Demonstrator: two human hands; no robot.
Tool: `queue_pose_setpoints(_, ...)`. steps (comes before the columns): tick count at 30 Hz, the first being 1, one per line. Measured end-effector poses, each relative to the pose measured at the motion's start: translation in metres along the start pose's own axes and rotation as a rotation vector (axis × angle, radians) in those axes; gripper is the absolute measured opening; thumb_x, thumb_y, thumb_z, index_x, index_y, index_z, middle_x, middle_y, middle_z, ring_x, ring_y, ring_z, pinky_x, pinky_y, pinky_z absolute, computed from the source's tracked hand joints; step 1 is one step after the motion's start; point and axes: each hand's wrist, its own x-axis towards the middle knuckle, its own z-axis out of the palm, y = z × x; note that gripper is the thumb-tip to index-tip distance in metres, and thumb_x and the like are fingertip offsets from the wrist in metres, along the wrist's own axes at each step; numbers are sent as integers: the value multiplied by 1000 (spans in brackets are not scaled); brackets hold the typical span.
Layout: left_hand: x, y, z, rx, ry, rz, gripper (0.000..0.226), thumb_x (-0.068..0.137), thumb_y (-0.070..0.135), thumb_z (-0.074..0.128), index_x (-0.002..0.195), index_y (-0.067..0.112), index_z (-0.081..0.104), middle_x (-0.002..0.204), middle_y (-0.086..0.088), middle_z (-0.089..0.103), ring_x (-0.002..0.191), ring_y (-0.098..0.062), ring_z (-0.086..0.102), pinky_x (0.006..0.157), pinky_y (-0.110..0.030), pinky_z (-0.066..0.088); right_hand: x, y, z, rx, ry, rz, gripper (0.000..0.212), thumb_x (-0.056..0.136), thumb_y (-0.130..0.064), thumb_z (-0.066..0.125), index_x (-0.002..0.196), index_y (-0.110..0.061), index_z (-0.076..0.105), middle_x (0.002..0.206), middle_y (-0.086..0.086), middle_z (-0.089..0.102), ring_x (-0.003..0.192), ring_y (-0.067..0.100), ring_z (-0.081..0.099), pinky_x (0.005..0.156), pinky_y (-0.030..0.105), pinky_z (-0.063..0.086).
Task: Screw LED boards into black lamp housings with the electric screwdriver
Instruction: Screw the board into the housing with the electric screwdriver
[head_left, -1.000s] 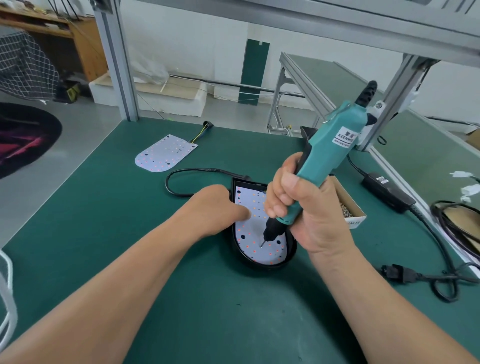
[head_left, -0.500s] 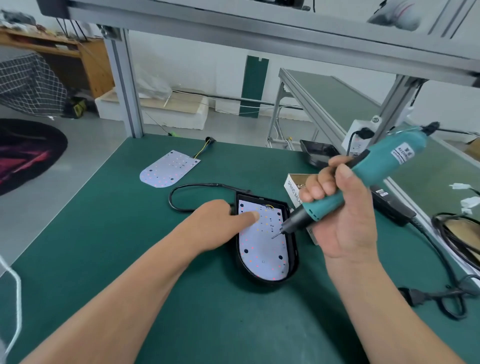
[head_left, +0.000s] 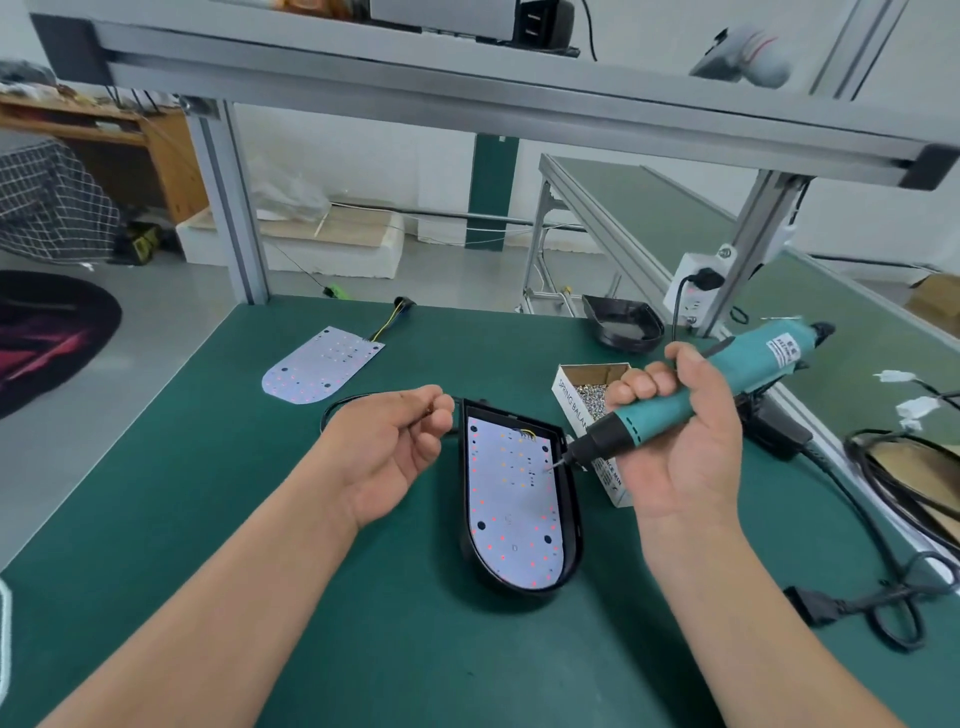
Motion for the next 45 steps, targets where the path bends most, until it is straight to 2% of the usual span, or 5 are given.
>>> queue_pose_setpoints(6, -10, 6, 5, -39, -215, -20, 12, 90, 16, 69, 92, 8, 77, 84, -4, 64, 56, -4, 51, 39, -12, 36, 0, -2, 3, 37, -17, -1, 6, 99, -13, 63, 93, -14, 63, 72, -2, 45, 65, 14, 48, 68, 29, 49)
queue_pose_setpoints(12, -26, -6, 18, 175, -364, -30, 19, 86, 11, 74, 102, 6, 84, 84, -6, 67, 56, -6, 49, 41, -14, 34, 0, -11, 6, 83, -56, -31, 10, 100, -14, 62, 91, -15, 64, 73, -4, 44, 65, 13, 48, 69, 29, 48)
queue_pose_setpoints(21, -38, -17, 29, 454, -352, 61, 13, 89, 24, 78, 95, 14, 83, 84, -9, 71, 58, -13, 52, 44, -17, 39, -4, -16, 13, 121, -112, -60, 12, 102, -16, 59, 92, -14, 65, 73, -4, 44, 66, 14, 49, 70, 29, 48)
queue_pose_setpoints(28, -43, -21, 34, 368, -368, -19, 21, 99, -2, 65, 95, 7, 83, 90, -16, 75, 71, -18, 74, 52, -20, 55, -6, -16, 15, 122, -126, -67, 14, 104, -18, 58, 93, -14, 66, 73, -4, 45, 67, 13, 49, 71, 29, 49)
queue_pose_setpoints(45, -44, -22, 34, 429, -376, -6, 23, 97, -5, 67, 98, 10, 84, 94, -15, 75, 75, -20, 73, 61, -21, 57, -9, -10, 17, 77, -166, -24, 14, 103, -19, 59, 92, -17, 67, 71, -6, 46, 65, 11, 49, 68, 27, 50)
